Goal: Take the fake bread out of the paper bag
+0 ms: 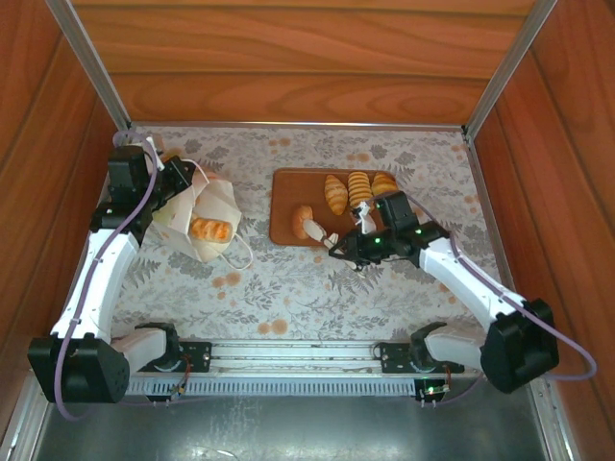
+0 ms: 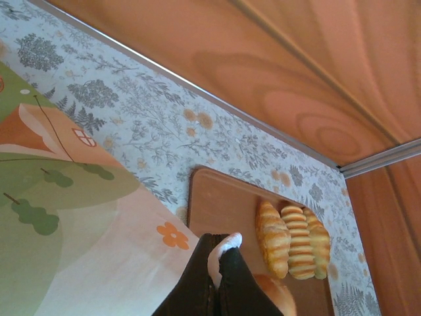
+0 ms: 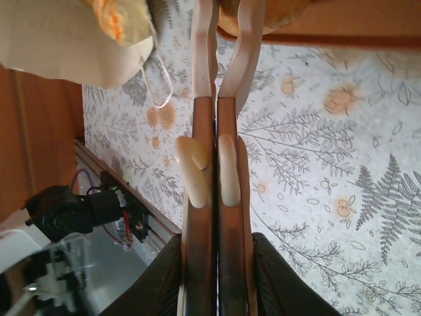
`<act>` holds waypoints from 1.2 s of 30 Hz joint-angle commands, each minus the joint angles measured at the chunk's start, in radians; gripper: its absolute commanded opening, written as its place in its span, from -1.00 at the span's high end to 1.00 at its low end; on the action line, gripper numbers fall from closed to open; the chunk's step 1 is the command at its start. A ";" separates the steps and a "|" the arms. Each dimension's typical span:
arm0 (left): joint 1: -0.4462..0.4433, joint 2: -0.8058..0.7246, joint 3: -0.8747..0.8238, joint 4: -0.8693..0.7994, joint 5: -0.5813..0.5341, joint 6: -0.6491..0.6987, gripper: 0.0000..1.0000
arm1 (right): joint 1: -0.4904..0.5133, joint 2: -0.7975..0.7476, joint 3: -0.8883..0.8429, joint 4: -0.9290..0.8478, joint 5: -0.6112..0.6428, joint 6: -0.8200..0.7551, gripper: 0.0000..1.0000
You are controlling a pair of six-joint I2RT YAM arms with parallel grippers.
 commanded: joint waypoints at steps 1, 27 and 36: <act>-0.003 -0.027 -0.003 0.035 -0.013 -0.002 1.00 | -0.012 0.046 0.006 0.124 -0.191 0.061 0.59; -0.004 -0.021 -0.012 0.045 -0.021 -0.001 1.00 | -0.129 0.026 0.161 -0.339 0.082 -0.160 0.17; -0.002 -0.026 -0.014 0.051 -0.012 0.005 1.00 | 0.158 0.278 0.585 -0.711 0.631 -0.342 0.03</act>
